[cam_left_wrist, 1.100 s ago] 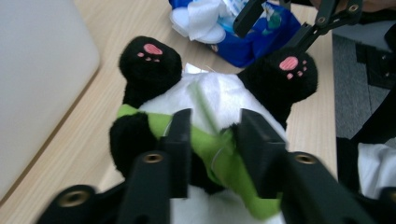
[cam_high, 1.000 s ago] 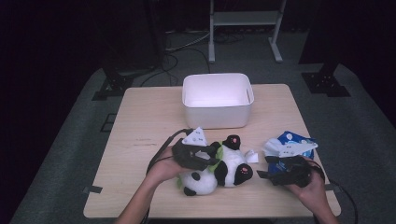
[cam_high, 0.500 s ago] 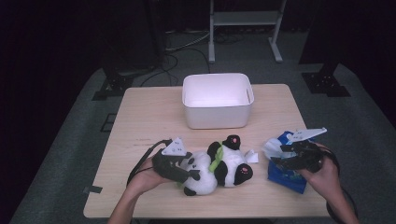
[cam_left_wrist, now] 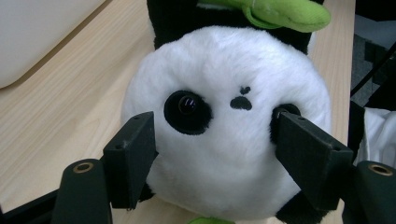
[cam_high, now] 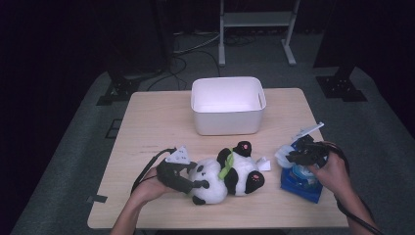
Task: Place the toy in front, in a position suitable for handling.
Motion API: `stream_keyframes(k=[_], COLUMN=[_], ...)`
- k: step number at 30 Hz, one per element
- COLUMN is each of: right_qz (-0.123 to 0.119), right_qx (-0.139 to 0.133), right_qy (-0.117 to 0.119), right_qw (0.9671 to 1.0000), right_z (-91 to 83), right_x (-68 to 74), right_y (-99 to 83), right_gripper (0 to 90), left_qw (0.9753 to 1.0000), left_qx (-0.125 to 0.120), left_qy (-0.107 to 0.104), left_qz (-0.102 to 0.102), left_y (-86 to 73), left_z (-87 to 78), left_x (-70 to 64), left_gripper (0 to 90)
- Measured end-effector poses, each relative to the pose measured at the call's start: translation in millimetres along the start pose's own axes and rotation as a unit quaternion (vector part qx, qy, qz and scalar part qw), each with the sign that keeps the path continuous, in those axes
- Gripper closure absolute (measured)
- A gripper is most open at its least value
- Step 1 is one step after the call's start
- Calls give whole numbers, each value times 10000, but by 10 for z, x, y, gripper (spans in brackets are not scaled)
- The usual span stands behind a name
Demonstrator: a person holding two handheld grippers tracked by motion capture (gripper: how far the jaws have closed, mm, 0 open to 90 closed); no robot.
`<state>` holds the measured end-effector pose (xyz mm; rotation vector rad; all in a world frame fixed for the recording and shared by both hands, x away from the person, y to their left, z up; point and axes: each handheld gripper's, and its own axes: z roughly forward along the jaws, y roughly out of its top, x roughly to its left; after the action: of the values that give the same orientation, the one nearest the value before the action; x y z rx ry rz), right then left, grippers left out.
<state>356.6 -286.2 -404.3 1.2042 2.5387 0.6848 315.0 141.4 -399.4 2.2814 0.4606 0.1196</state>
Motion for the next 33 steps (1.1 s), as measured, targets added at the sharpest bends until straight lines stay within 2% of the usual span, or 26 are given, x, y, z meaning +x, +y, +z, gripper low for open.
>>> stream_keyframes(k=[2,9,12,20,26,27,28,29,30,31,33], right_qz=[87,319,400,372,148,21,21,-82,-239,-239,-408], right_qx=[-30,-133,-259,-507,-685,-746,-746,-763,-798,-798,-827], right_qy=[13,150,253,356,557,650,650,683,746,746,849], right_qw=[10000,9993,9985,9974,9960,9951,9951,9947,9937,9937,9921], right_z=[-51,-196,-288,-491,-646,-687,-687,-704,-731,-731,-747], right_x=[-8,-71,-91,-50,102,189,189,236,352,352,477], right_y=[4,8,18,109,275,357,357,404,506,506,613], right_gripper=[836,873,878,879,879,879,879,879,879,879,879], left_qw=[9999,9995,9995,9996,9998,9998,9998,9998,9998,9998,9998], left_qx=[18,73,99,72,22,17,13,25,16,16,3], left_qy=[-131,-291,-239,-159,-135,-134,-134,-133,-136,-136,-138], left_qz=[-17,110,180,230,152,147,138,150,135,135,114], left_y=[16,82,77,35,6,3,1,0,-6,-6,-15], left_z=[10,37,36,42,43,44,44,41,41,41,42], left_x=[58,91,47,-35,-38,-36,-36,-31,-26,-26,-22], left_gripper=[271,248,243,236,232,229,229,229,228,226,225])
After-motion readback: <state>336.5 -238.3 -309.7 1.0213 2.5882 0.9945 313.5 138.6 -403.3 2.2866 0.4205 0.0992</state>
